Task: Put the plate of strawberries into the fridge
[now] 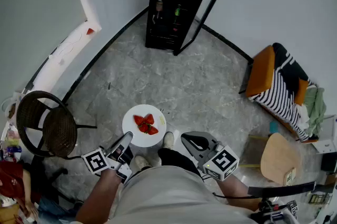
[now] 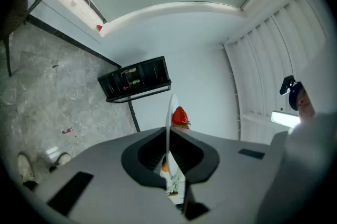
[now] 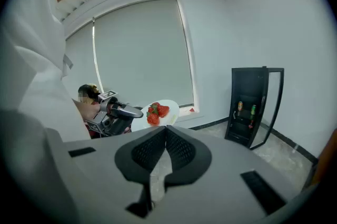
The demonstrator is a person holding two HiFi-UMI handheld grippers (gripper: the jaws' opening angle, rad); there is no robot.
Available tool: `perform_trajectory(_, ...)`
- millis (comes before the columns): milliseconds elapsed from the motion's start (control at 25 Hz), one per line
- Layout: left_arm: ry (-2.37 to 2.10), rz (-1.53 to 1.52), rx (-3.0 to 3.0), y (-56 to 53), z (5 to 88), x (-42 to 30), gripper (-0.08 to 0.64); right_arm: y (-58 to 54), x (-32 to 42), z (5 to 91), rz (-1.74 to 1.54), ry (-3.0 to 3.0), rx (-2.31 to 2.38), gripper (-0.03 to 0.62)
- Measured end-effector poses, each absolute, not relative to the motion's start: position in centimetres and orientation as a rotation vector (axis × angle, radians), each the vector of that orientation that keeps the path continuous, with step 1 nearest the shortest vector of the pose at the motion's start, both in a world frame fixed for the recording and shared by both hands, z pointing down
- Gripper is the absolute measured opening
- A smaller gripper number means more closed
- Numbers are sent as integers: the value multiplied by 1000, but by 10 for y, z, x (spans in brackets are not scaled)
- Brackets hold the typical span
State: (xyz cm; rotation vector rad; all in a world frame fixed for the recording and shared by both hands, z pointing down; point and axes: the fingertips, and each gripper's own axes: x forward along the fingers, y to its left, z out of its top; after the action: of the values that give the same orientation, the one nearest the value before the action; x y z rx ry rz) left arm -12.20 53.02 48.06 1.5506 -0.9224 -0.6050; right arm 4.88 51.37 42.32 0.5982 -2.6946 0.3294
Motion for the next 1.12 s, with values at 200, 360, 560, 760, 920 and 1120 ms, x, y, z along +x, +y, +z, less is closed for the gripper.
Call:
perform_trajectory(200,-923,-645,1543,492,466,-90,21,472,83,413,320,-2733,608,17)
perform_trajectory(360,-930,-663,1543,453,456,-64,21,432,108,404,265,-2767,606,17)
perform_trajectory(560,-944,-682,1548,397,457,-34,21,396,152,426,281,-2714,576,18)
perform_trajectory(760,-943,-693,1544,341,456,-10,21,353,187,421,264,-2752,662,21)
perform_trajectory(920,-935,-660,1542,294,461,-10,20,317,193,427,289,-2747,732,106)
perform_trajectory(1120,-905,-640,1549,206,473,-16,21,253,192,437,343,-2716,777,114)
